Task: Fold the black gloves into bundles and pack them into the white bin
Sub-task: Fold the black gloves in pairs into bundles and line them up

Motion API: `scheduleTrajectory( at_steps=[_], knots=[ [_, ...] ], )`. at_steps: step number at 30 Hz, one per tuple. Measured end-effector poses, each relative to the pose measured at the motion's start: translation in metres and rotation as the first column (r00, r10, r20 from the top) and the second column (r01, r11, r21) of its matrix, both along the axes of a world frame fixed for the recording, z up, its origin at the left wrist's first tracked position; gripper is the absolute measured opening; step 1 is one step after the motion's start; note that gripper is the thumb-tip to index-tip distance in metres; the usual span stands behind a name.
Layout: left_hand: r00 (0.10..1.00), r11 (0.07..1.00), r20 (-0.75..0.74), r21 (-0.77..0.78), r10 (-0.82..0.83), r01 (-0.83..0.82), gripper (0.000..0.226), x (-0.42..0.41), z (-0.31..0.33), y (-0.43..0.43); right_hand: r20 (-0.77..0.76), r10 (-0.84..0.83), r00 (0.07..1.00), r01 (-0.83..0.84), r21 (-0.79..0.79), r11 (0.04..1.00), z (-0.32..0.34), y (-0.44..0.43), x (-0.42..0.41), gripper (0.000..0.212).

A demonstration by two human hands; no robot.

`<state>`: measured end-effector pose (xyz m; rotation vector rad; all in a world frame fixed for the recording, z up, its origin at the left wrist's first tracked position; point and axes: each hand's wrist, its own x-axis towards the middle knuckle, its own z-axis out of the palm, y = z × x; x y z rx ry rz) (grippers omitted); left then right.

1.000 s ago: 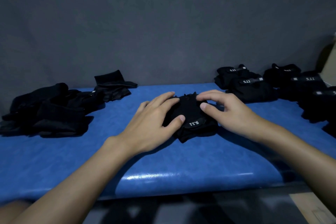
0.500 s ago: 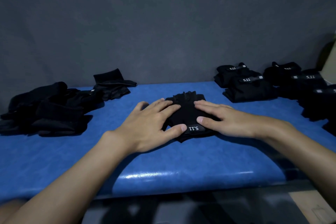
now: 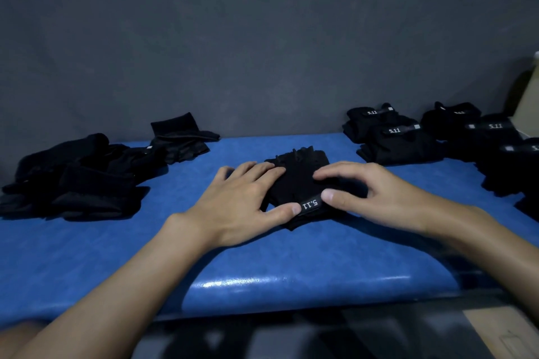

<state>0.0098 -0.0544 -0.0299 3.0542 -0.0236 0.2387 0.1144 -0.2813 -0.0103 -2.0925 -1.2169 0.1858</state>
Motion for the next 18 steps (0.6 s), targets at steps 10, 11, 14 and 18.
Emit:
scheduleTrajectory(
  at_steps=[10, 11, 14, 18],
  knots=[
    [0.990, 0.989, 0.118, -0.117, -0.074, 0.088, 0.082, -0.007, 0.005, 0.001, -0.040, 0.056, 0.998, -0.053, 0.091, 0.994, 0.001, -0.007, 0.000, 0.036],
    [0.983, 0.978, 0.145, -0.155, -0.114, 0.136, 0.076, -0.008, 0.007, 0.001, -0.028, 0.063, 0.998, -0.059, 0.126, 0.990, 0.002, -0.006, -0.001, 0.030],
    [0.951, 0.941, 0.219, -0.212, -0.217, 0.264, 0.059, -0.013, 0.011, -0.002, -0.022, 0.068, 0.997, -0.064, 0.133, 0.989, 0.006, -0.009, -0.002, 0.020],
    [0.941, 0.934, 0.174, -0.160, -0.291, 0.318, 0.056, -0.018, 0.010, -0.001, -0.036, 0.056, 0.998, -0.056, 0.010, 0.998, 0.002, -0.016, -0.001, 0.026]
  ],
)
